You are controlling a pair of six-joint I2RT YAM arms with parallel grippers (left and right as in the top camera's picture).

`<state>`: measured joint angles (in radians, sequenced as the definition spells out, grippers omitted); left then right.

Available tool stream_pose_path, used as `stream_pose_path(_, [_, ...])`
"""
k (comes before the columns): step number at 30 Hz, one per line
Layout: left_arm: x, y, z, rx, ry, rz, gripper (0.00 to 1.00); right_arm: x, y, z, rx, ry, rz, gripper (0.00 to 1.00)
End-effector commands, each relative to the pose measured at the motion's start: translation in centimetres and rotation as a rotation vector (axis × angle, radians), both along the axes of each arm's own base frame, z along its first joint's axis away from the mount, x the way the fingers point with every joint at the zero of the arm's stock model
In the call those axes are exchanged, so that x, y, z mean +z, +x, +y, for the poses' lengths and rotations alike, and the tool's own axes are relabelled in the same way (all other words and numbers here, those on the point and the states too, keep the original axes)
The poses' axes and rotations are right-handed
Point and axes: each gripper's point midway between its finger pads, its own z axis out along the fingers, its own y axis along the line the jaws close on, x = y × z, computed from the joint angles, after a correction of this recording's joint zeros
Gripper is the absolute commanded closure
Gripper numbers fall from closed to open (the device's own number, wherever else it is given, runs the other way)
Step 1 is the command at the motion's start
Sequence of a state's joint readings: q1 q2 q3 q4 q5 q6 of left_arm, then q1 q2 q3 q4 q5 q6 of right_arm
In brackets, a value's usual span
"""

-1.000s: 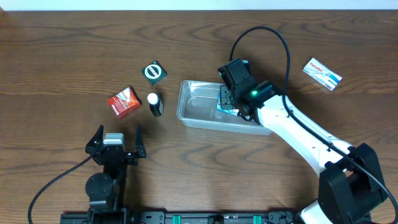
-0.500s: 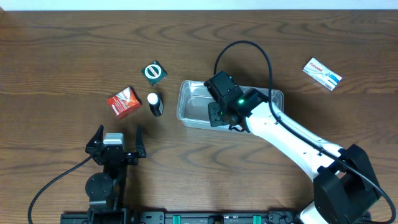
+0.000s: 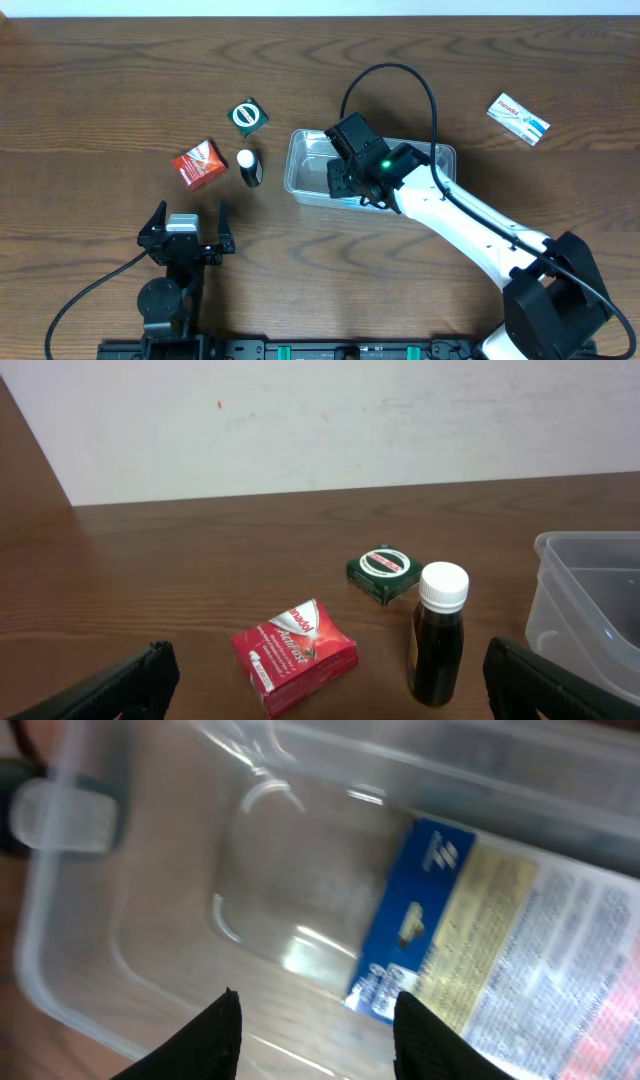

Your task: Pack container

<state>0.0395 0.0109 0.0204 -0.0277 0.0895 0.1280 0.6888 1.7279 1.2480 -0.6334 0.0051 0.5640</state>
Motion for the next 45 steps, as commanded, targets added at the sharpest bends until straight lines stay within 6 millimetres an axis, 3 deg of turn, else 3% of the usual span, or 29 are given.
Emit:
stream_pose_path(1, [-1.5, -0.1, 0.0, -0.001, -0.012, 0.046, 0.02, -0.4, 0.3, 0.7, -0.008, 0.027, 0.000, 0.52])
stream_pose_path(7, [-1.5, -0.1, 0.0, -0.001, -0.012, 0.046, 0.02, -1.4, 1.0, 1.6, -0.013, 0.073, 0.023, 0.53])
stream_pose_path(10, [-1.5, -0.1, 0.0, -0.001, -0.012, 0.046, 0.02, -2.1, 0.9, 0.7, -0.027, 0.030, 0.073, 0.55])
stream_pose_path(14, [-1.5, -0.1, 0.0, -0.001, -0.012, 0.046, 0.02, -1.5, 1.1, 0.2, -0.021, -0.001, 0.098, 0.64])
stream_pose_path(22, [-1.5, -0.1, 0.0, -0.001, -0.012, 0.046, 0.02, 0.1, 2.3, 1.4, -0.009, 0.035, 0.049, 0.68])
stream_pose_path(34, [-1.5, -0.1, 0.0, -0.001, -0.012, 0.046, 0.02, -4.2, 3.5, 4.3, 0.016, 0.031, 0.176, 0.68])
stream_pose_path(40, [-1.5, -0.1, 0.0, -0.001, -0.012, 0.046, 0.02, -6.8, 3.4, 3.8, -0.002, -0.017, 0.220, 0.71])
stream_pose_path(45, [-1.5, -0.1, 0.0, -0.001, -0.012, 0.046, 0.02, -7.2, 3.5, 3.3, -0.020, -0.044, 0.219, 0.76])
